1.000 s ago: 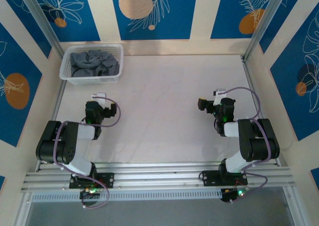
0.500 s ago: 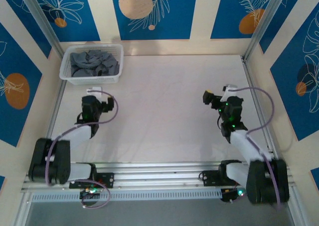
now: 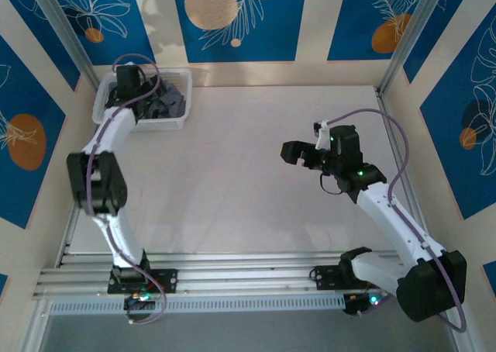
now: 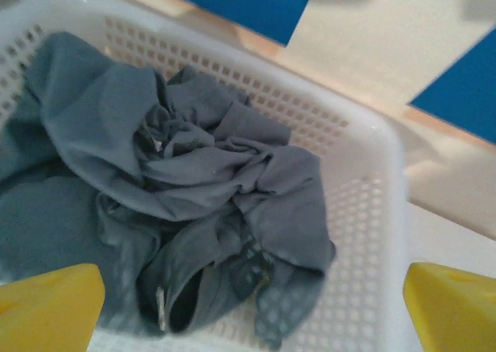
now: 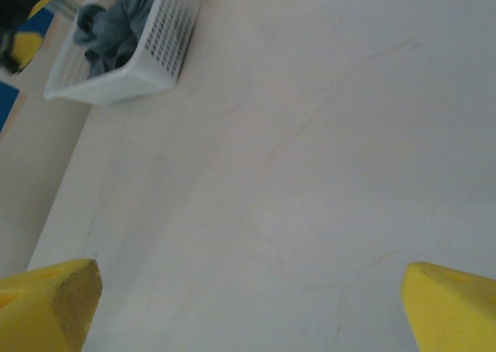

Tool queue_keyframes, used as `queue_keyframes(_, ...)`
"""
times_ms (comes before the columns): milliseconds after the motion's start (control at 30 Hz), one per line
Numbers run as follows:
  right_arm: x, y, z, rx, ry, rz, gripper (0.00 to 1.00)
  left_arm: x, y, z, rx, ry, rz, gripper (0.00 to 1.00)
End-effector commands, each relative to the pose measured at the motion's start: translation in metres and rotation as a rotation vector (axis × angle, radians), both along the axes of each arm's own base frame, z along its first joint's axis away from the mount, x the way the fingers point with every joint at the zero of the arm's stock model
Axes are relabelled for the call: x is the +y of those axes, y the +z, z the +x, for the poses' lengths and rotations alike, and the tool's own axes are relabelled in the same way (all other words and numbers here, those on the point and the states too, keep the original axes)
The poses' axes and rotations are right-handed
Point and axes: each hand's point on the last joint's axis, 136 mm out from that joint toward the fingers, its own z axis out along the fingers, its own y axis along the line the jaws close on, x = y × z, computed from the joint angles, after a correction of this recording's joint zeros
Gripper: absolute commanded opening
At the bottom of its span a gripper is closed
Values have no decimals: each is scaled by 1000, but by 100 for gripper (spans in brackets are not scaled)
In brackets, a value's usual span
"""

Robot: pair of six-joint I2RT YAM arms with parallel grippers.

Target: Fold the inside-out t-shirt

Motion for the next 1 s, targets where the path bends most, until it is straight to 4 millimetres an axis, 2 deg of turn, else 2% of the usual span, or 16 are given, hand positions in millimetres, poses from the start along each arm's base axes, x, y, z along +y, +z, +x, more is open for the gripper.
queue_keyframes(0,8,3,-18,51,59,17,100,-2,-44,10,164,-28,-63,99)
queue_keyframes(167,3,2,-22,30,42,10,100,11,-72,42,196,-38,-63,96)
queue_keyframes(233,2,6,-24,19,40,10,100,16,-76,47,202,-41,-56,92)
queue_keyframes(267,1,8,-25,9,36,10,100,19,-76,49,198,-45,-48,86)
queue_keyframes(300,0,11,-26,0,33,11,100,21,-73,51,189,-54,-42,73)
queue_keyframes(367,-1,18,-26,-16,22,20,100,20,-58,56,153,-103,-54,14)
queue_keyframes(400,-1,20,-27,-21,19,26,100,18,-47,57,131,-131,-66,0)
queue_keyframes(500,-3,30,-28,-44,2,46,100,6,12,54,43,-211,-84,0)
queue_keyframes(533,-4,32,-28,-51,-7,54,100,0,39,48,-2,-238,-88,0)
queue_keyframes(667,-6,35,-27,-67,-40,84,100,-30,144,13,-173,-336,-79,0)
queue_keyframes(733,-7,33,-26,-68,-56,94,100,-39,179,-6,-222,-340,-18,0)
queue_keyframes(767,-8,31,-25,-66,-64,100,100,-39,189,-14,-227,-322,14,0)
queue_keyframes(833,-7,29,-25,-53,-68,110,100,-28,192,-22,-205,-255,44,0)
queue_keyframes(900,-7,27,-26,-40,-68,115,100,-14,182,-25,-157,-185,73,2)
queue_keyframes(967,-8,27,-27,-38,-71,110,100,-3,164,-23,-112,-146,88,13)
